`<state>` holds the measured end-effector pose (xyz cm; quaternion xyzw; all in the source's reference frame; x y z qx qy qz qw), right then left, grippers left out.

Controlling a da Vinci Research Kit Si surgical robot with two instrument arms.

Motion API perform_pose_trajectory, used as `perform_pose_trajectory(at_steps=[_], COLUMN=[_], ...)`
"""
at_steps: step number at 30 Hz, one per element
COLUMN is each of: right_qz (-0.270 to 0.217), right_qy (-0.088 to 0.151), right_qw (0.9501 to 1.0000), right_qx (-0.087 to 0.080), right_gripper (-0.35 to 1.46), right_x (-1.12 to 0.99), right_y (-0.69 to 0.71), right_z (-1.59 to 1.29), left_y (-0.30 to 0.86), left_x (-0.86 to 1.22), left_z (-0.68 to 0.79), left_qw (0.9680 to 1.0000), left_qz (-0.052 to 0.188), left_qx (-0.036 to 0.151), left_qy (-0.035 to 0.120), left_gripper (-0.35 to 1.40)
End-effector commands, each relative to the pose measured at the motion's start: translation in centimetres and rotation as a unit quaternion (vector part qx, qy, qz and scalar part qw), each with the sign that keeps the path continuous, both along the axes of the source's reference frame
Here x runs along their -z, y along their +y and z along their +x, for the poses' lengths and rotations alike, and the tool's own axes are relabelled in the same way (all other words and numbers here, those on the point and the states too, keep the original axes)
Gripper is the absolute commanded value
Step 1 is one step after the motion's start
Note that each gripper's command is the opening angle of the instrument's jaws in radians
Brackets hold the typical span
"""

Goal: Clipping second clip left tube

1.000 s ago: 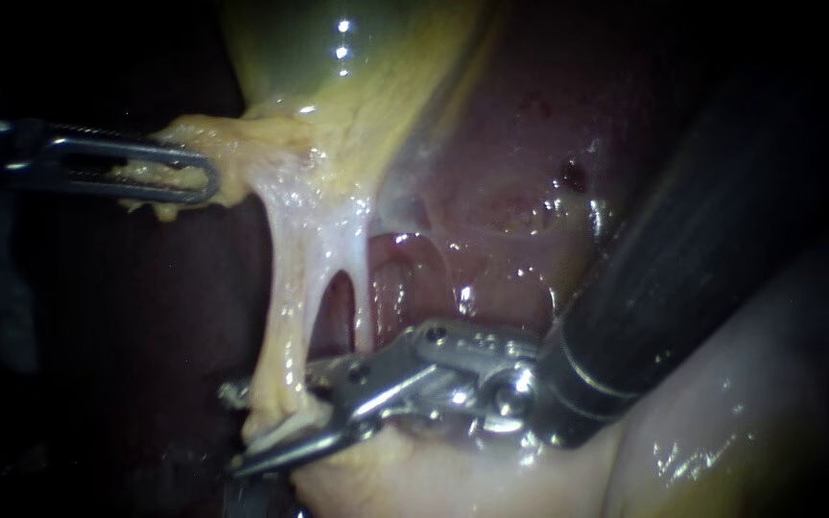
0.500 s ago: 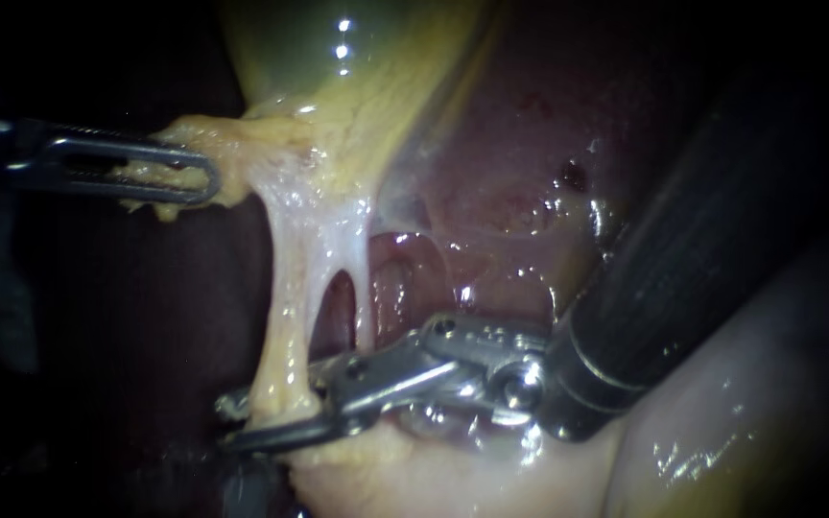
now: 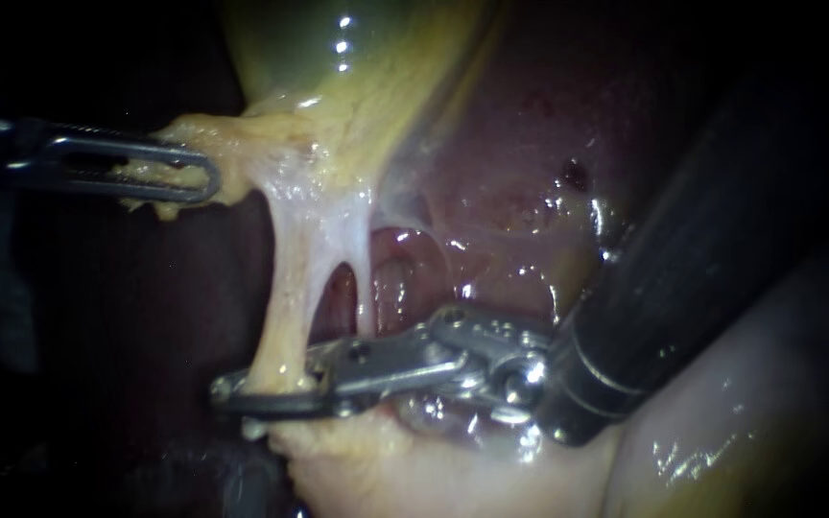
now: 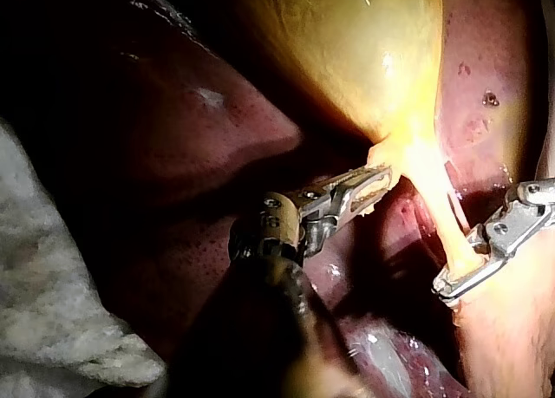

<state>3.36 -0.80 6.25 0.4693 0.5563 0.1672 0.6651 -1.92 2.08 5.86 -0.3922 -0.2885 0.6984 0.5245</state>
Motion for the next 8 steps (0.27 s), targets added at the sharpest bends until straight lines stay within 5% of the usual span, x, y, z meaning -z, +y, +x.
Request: perform_pose_trajectory(at_steps=[1, 8], right_qz=[0.0, 0.0], right_qy=[0.0, -0.001], right_qw=[1.0, 1.0], right_qx=[0.0, -0.001], right_gripper=[-0.35, -0.35], right_x=[-0.01, -0.04], right_y=[0.01, 0.02], right_z=[-0.01, -0.02], left_y=[0.0, 0.0], left_x=[0.0, 0.0], left_z=[0.0, 0.0], left_qw=[1.0, 1.0], left_qz=[0.0, 0.0], left_qx=[0.0, 0.0], left_qy=[0.0, 0.0], left_gripper=[-0.35, -0.35])
